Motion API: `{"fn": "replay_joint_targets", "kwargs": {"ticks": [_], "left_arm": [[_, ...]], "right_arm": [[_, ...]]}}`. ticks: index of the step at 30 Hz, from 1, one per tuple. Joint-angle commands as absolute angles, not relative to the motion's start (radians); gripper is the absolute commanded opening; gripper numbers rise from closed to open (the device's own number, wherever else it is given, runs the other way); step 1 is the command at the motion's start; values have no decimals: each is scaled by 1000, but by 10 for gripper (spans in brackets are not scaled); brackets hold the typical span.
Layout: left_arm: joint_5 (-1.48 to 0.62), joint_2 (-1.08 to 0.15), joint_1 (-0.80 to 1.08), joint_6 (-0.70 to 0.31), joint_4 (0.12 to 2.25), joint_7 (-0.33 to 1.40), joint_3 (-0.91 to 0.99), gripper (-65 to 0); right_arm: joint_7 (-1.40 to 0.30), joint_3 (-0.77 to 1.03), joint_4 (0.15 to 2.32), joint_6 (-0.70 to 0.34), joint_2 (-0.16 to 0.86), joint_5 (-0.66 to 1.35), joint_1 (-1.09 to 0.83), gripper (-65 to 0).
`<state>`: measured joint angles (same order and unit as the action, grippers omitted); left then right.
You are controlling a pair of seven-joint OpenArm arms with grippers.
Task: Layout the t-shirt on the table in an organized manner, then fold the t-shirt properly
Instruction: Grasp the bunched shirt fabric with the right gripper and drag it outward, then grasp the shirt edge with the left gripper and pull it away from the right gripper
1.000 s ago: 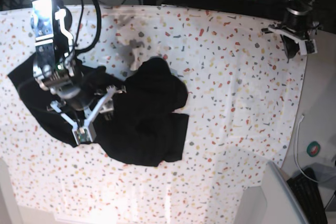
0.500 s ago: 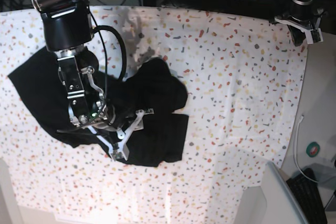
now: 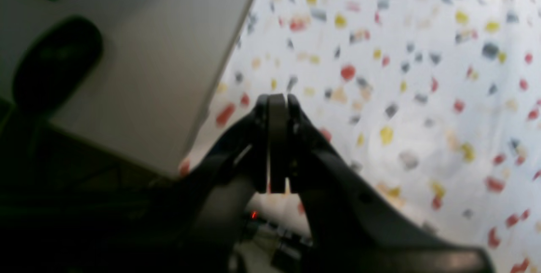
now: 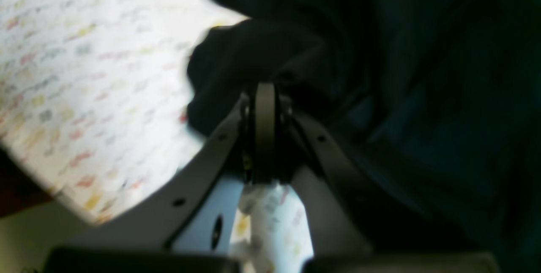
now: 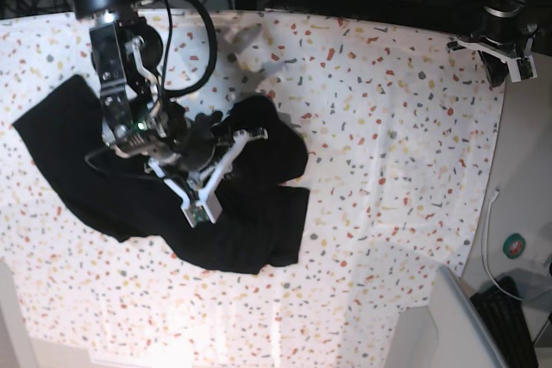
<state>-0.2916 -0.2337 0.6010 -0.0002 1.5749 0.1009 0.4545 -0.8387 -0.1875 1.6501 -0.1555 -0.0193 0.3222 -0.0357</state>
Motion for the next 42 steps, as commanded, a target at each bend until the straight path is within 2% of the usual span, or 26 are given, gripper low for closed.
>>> {"fn": "replay_joint_targets", "kwargs": {"ticks": [1,7,14,15,16,17,19,21,22,26,31,34,39,42], "left_arm": [[-295,-243,604,4,1586,85,456,-650],[-297,-236,550,4,1586,87,392,-650],[-298,-237,522,4,1713,88,162,-650],[-298,-237,521,4,1728,94,128,-638],[-298,-237,516,4,1748,122,96,-566],[-298,-239,496,4,1768,163,58,-500],[-300,-236,464,4,1787,251,4,-428],[-300,-236,438,4,1793,323,-44,-423],[-300,-236,426,4,1793,344,-76,-423],[-300,-243,409,4,1791,360,-196,-423],[-300,-260,407,4,1767,360,-314,-423],[-300,-257,407,4,1707,360,-338,-423],[-298,-249,404,4,1620,360,-344,-423],[-298,-251,380,4,1590,364,-367,-426]], "right_arm": [[-835,-197,1701,-159,-19,331,-70,-650],[-779,-309,1750,-160,-10,331,-289,-650],[-743,-357,1652,-160,-2,331,-340,-650],[-760,-361,1669,-160,21,331,-340,-650],[-773,-369,1695,-160,41,331,-340,-650],[-779,-381,1727,-160,64,331,-340,-617],[-783,-380,1802,-160,108,331,-341,-440],[-779,-374,1879,-156,160,332,-355,-303],[-777,-346,1917,-156,185,332,-361,-279],[-776,-73,1946,-156,216,329,-340,-294],[-776,243,1679,-163,252,329,-116,-251],[-774,251,1408,-163,332,329,53,-234],[-644,240,1047,-165,371,328,213,-230],[-545,130,866,-165,386,328,282,-230]]}}
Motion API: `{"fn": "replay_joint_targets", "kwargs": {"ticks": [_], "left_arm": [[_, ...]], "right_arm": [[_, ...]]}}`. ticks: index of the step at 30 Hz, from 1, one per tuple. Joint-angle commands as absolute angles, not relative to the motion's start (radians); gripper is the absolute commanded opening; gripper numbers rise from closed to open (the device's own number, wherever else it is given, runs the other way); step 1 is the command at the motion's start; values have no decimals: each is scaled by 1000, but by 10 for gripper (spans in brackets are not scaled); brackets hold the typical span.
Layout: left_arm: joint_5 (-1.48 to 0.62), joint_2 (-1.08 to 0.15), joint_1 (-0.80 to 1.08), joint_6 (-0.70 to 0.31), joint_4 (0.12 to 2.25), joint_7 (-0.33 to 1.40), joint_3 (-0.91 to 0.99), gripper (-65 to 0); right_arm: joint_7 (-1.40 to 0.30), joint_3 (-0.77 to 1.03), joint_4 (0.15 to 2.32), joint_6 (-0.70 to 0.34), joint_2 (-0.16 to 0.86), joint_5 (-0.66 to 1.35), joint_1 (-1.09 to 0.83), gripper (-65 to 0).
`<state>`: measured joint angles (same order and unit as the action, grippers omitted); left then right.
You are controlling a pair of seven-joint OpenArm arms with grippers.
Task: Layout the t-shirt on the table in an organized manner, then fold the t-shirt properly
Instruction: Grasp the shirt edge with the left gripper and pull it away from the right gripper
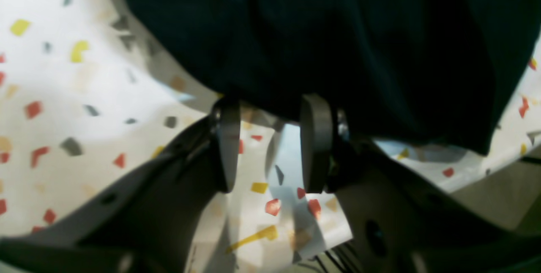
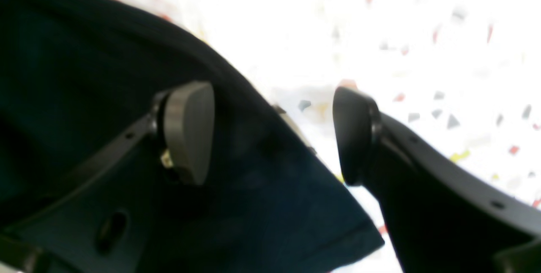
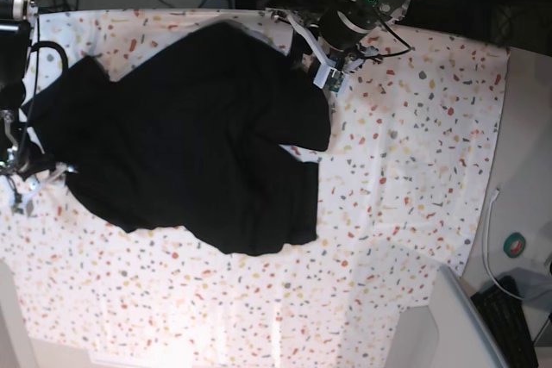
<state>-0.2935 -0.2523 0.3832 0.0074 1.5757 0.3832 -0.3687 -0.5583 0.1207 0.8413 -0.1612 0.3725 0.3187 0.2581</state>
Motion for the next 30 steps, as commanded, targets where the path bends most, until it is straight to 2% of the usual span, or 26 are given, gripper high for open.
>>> {"fn": "replay_joint_targets", "kwargs": {"ticks": [1,2,4,6,7,8,9,10,16,19,25,30], "left_arm": [[-298,-251,369,4,1581,383,-378,-448],[-298,-252,358,4,1575,412,-383,-492],[-298,-252,357,4,1575,461,-369,-630],[-298,-257,352,4,1577,486,-328,-650],[-298,-257,352,4,1577,489,-295,-650],[-298,-257,354,4,1578,489,-255,-650],[-298,-255,354,4,1578,489,-213,-650],[-298,-255,352,4,1578,489,-177,-650],[-294,-260,292,4,1580,503,-2,-650],[-298,-260,243,4,1618,599,41,-650],[-289,-243,259,4,1910,828,-65,-650],[-298,-229,242,5,1957,848,-131,-650]], "right_arm": [[-499,88,797,-163,392,328,297,-233],[-452,53,733,-163,394,328,312,-236],[-381,8,651,-163,390,328,318,-239],[-352,-2,622,-163,386,331,315,-287],[-352,-1,625,-163,386,334,302,-354],[-351,12,633,-163,386,334,277,-458],[-351,33,661,-163,386,334,254,-590],[-354,51,694,-163,384,334,232,-650],[-526,209,1136,-163,340,334,-4,-650],[-587,245,1308,-162,309,331,-87,-650],[-590,245,1311,-157,300,331,-82,-650],[-595,239,1285,-157,305,329,-67,-650]]}}
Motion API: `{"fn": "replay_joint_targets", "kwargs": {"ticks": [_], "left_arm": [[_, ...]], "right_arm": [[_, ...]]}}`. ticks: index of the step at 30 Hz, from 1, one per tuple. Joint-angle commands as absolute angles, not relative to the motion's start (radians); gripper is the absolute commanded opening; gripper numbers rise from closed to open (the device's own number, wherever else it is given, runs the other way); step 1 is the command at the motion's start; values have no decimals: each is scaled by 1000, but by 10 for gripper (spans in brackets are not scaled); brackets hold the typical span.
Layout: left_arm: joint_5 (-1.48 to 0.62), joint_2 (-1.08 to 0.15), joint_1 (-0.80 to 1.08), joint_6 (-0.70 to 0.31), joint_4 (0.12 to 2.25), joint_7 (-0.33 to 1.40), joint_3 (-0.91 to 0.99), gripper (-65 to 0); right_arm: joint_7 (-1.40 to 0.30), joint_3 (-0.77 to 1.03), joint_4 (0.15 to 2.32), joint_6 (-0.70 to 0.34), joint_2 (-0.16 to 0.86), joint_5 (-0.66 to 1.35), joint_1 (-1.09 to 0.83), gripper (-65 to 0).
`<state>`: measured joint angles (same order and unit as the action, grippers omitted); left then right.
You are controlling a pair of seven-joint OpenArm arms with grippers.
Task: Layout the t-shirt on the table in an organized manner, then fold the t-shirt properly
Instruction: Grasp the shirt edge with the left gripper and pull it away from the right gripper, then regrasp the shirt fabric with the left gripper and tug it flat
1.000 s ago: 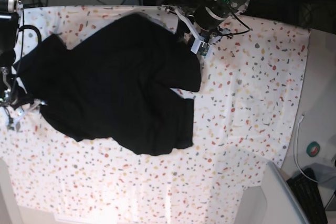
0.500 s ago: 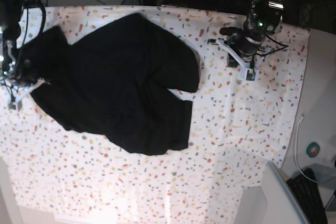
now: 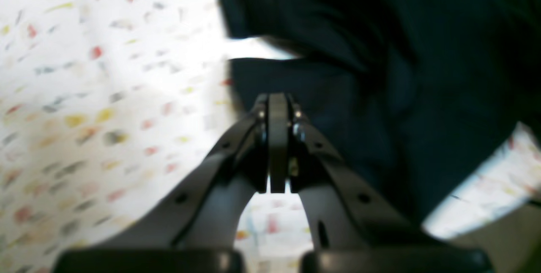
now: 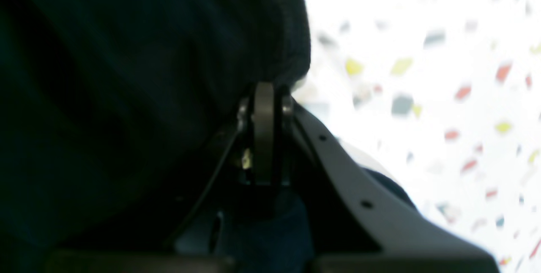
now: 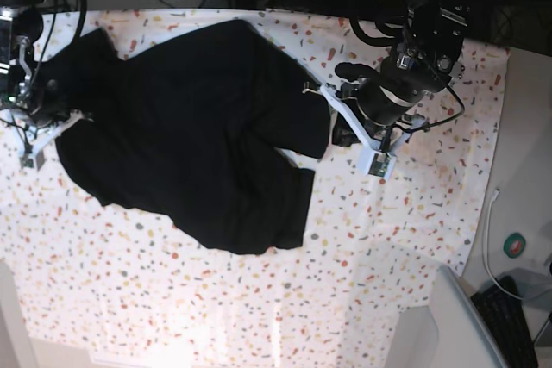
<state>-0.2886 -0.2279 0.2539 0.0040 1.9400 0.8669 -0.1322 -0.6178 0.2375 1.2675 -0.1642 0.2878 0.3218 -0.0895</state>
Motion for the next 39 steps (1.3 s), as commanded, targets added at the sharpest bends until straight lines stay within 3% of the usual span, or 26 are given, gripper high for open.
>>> {"fn": "replay_joint_targets", "kwargs": {"ticks": [1,7,12,15,24,28,32,37,39], "left_arm": [[-300,-214,242,5,1956,849,-133,-650],[-300,-148,246,5,1945,851,-133,-650],[-291,-120,183,5,1937,992,-217,-291],[-289,-122,104,7,1894,1082,-335,-166],[-286,-122,-2,12,1753,1133,-562,-186],[-286,-116,-1,31,1701,1133,-572,-392],[-291,-116,1,163,1675,1133,-572,-513],[-298,-116,2,171,1678,1133,-572,-515],[-298,-113,5,171,1678,1133,-572,-474]], "right_arm": [[-595,239,1285,-157,305,329,-65,-650],[-595,239,1285,-157,305,329,-62,-650],[-595,239,1285,-157,305,329,-62,-650],[-595,239,1283,-157,305,329,-62,-650],[-595,242,1283,-157,302,329,-77,-650],[-595,246,1283,-157,302,329,-82,-650],[-595,246,1283,-157,302,329,-84,-650],[-595,243,1283,-157,300,329,-85,-650],[-595,242,1283,-157,300,329,-85,-650]]}}
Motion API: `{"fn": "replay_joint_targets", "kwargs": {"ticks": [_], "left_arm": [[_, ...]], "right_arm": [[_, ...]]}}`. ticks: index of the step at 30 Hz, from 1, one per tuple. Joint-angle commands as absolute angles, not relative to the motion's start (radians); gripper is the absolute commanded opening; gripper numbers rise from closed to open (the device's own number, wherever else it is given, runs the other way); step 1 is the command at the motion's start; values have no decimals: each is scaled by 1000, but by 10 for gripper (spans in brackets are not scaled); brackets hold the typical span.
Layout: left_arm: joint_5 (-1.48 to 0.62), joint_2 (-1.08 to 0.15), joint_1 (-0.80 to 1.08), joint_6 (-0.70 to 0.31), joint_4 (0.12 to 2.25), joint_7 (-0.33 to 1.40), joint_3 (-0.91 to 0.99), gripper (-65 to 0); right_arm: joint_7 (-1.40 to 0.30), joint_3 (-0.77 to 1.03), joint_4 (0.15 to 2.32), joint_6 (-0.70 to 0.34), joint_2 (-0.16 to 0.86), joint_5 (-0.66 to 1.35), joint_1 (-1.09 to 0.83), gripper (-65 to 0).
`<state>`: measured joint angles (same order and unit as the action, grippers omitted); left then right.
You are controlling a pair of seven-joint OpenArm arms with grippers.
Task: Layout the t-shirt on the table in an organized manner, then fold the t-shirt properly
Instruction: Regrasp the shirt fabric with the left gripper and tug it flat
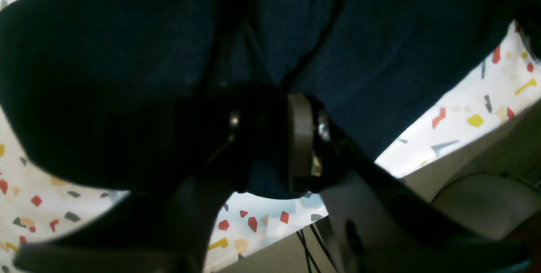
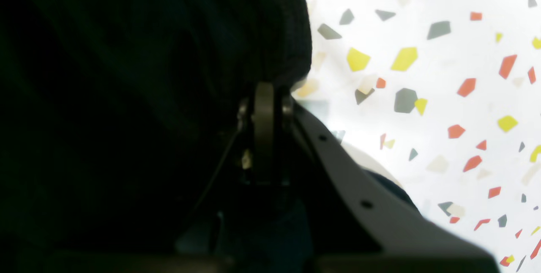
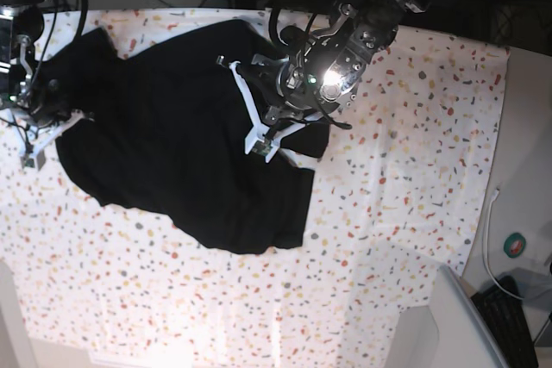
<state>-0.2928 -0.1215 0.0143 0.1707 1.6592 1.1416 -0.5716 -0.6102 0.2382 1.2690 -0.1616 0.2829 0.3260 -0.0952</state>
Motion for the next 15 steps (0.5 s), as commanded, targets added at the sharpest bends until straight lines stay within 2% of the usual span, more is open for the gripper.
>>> {"fn": "replay_joint_targets", "kwargs": {"ticks": [1,3,5,7,11,12,15], "left_arm": [[-300,-107,7,171,1678,1133,-572,-431],[-300,-96,24,171,1681,1133,-562,-332],[-300,-94,35,170,1685,1133,-562,-272],[-300,-91,36,170,1678,1133,-568,-275],[-300,-74,36,170,1676,1133,-564,-341],[-300,-74,36,170,1676,1133,-562,-377],[-300,-79,36,170,1676,1133,-561,-541]], "right_arm": [[-595,242,1283,-157,300,329,-85,-650],[-595,242,1283,-157,300,329,-85,-650],[-595,240,1283,-157,300,329,-85,-650],[-595,240,1283,-159,300,329,-93,-650],[-595,239,1283,-159,300,329,-97,-650],[-595,239,1283,-159,300,329,-97,-650],[-595,243,1283,-159,300,329,-97,-650]]}}
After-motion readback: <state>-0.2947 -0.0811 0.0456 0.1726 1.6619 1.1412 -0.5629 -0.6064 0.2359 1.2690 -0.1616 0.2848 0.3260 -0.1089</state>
